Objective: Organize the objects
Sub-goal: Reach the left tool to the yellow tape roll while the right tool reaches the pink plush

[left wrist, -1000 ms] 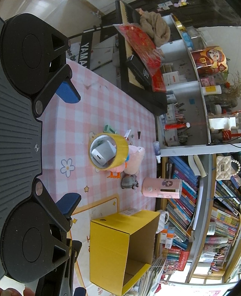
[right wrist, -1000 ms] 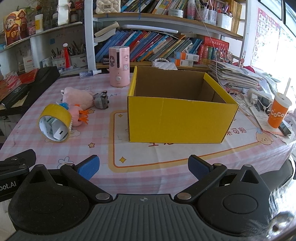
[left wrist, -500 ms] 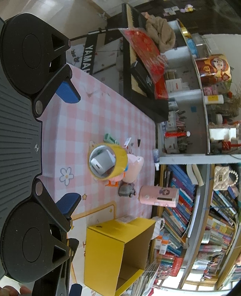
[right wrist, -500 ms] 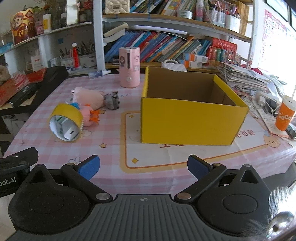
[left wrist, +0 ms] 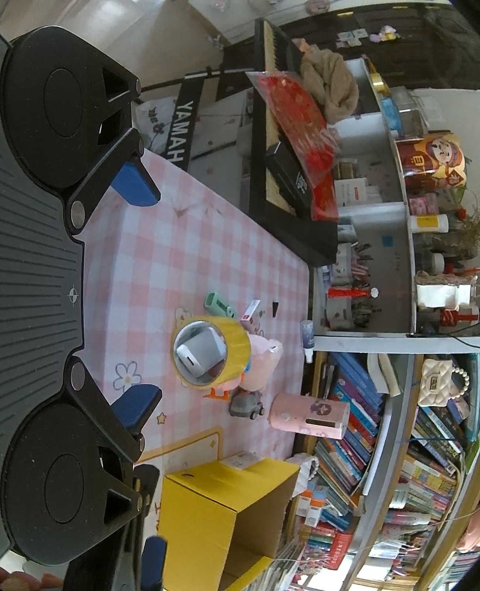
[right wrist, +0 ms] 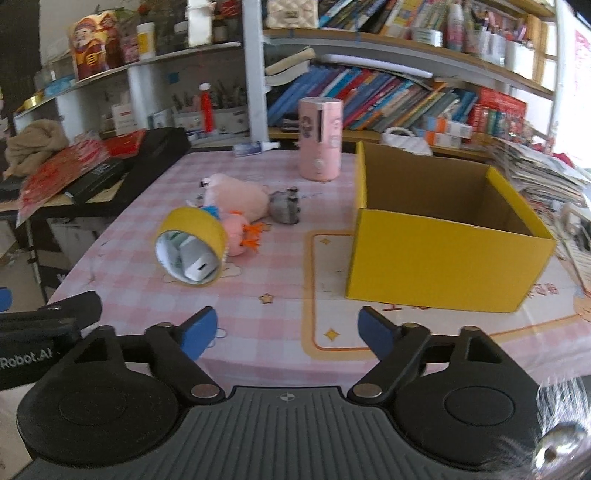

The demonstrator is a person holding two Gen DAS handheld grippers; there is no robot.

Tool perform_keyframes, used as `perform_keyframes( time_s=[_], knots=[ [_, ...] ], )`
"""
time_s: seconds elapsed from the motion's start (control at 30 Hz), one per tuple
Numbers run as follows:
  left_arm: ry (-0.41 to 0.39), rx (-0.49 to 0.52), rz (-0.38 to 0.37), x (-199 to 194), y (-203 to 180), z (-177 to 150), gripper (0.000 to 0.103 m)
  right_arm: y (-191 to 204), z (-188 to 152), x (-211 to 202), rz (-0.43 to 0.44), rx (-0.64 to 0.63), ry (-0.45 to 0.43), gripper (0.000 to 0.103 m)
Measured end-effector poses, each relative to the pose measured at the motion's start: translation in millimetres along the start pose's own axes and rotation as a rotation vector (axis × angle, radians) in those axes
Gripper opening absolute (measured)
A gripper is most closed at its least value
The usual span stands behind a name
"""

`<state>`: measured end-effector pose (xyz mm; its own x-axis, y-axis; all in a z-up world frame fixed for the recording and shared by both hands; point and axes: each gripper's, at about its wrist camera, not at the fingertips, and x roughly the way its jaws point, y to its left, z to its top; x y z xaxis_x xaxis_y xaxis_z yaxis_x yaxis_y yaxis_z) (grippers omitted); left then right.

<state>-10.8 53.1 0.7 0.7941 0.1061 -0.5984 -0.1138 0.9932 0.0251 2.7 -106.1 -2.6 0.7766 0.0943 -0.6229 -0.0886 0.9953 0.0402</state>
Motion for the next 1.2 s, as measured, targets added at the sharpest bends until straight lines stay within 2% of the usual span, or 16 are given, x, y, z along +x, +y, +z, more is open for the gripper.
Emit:
perform_keyframes(
  time_s=[0.1, 0.2, 0.33, 0.5, 0.57, 0.77, 1.1, 1.2],
  knots=[
    [0.006, 0.004, 0.014, 6.0, -1.5, 0.5, 0.103, 1.4, 3.8, 9.2, 0.038, -0.007, 0.009, 0.064],
    [0.019, -0.004, 0.032, 14.2, -0.5, 4.8, 0.103, 2.5, 10.8, 22.7, 0.075, -0.010, 0.021, 0.058],
    [0.031, -0.016, 0.048, 26.8, 1.1, 11.2, 0.103, 2.8, 23.1, 42.3, 0.109, -0.015, 0.031, 0.057],
    [-0.009, -0.090, -0.039, 39.4, 5.6, 16.1, 0.103, -2.9, 38.3, 62.8, 0.136, -0.024, 0.030, 0.057],
    [-0.001, -0.101, -0.048, 46.8, 3.4, 19.5, 0.103, -7.8, 46.3, 69.3, 0.141, -0.013, 0.012, 0.057],
    [0.054, -0.037, -0.064, 79.4, -16.6, 28.4, 0.103, -23.2, 77.0, 83.4, 0.195, 0.030, -0.045, 0.057],
    [0.127, -0.006, -0.073, 141.3, -42.6, 35.3, 0.103, -17.8, 102.6, 106.0, 0.276, -0.081, -0.075, 0.057],
    [0.153, -0.014, -0.096, 158.2, -48.0, 36.5, 0.103, -18.9, 106.3, 111.0, 0.293, -0.106, -0.079, 0.057]
  ],
)
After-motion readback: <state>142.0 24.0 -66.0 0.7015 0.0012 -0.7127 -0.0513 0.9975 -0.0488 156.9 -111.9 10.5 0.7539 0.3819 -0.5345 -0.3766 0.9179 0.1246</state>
